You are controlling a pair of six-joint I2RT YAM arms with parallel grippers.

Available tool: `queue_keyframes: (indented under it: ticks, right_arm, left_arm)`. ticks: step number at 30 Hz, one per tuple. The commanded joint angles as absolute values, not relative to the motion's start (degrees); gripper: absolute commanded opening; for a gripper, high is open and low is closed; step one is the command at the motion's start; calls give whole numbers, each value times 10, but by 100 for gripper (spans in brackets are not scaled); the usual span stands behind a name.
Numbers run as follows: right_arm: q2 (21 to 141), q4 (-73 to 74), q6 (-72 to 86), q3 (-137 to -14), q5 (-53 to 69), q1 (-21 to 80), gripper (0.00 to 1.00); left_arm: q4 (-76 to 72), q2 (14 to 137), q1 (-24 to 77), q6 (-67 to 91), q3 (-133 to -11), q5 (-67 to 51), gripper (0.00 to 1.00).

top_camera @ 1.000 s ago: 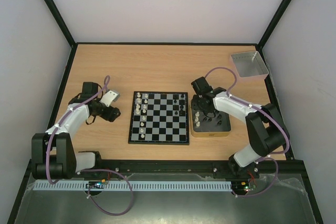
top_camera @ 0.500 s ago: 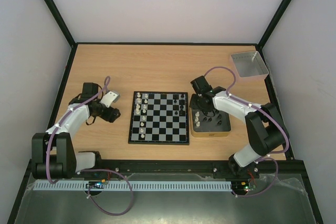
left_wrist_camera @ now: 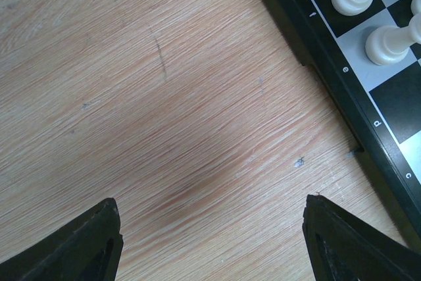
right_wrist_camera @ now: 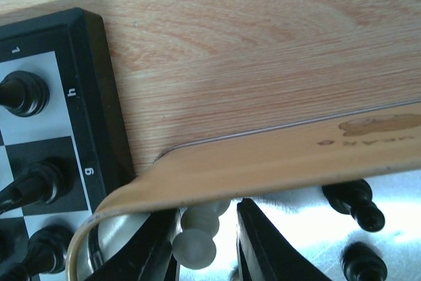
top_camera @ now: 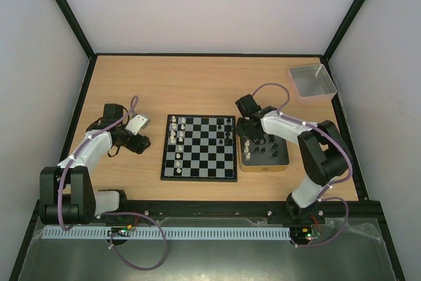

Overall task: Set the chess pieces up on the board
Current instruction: Pick up the chess piece from the storage box.

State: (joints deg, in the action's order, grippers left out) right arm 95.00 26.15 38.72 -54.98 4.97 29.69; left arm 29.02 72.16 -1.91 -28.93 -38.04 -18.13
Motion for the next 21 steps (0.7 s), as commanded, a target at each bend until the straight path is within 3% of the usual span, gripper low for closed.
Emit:
queue_keyframes:
  ticks: [1, 15, 21]
  right_arm:
    - [959, 256, 383, -571, 28, 295, 24]
    - [958, 261, 383, -579, 22, 295, 24]
    - [955, 265, 383, -578, 16, 295, 16]
  left_arm:
    - [297, 722, -18, -293, -371, -182, 75]
    - [297, 716, -18, -294, -366, -181, 75]
    - [298, 714, -18, -294, -366, -180, 75]
